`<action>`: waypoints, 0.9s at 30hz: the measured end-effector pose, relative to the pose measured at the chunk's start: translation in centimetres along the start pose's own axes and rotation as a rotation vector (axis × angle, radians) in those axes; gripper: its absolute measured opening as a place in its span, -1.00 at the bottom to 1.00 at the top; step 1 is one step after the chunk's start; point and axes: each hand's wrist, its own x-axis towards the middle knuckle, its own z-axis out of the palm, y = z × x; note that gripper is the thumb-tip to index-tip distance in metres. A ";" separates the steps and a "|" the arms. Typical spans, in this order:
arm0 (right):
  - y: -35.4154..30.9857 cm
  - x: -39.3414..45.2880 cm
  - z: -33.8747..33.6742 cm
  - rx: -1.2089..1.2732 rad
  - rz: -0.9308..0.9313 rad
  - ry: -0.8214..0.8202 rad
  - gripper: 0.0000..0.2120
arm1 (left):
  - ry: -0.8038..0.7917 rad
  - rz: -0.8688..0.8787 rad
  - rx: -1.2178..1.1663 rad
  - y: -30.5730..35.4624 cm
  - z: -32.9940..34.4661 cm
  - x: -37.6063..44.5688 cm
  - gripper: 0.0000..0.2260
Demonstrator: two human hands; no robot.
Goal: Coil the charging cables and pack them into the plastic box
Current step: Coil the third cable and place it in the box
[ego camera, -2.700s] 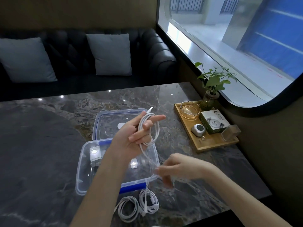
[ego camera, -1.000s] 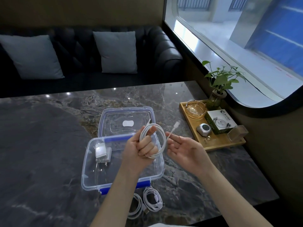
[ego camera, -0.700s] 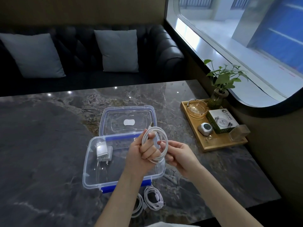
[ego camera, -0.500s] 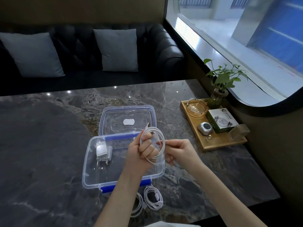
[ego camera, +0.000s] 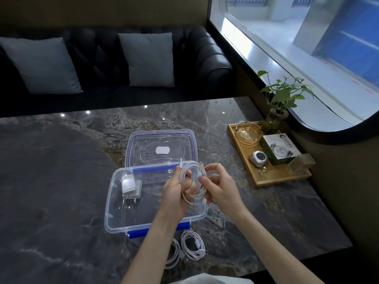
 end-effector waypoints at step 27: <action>-2.2 1.0 -2.3 0.083 0.133 0.354 -0.86 | 0.045 0.183 0.364 1.0 2.1 -1.1 -0.61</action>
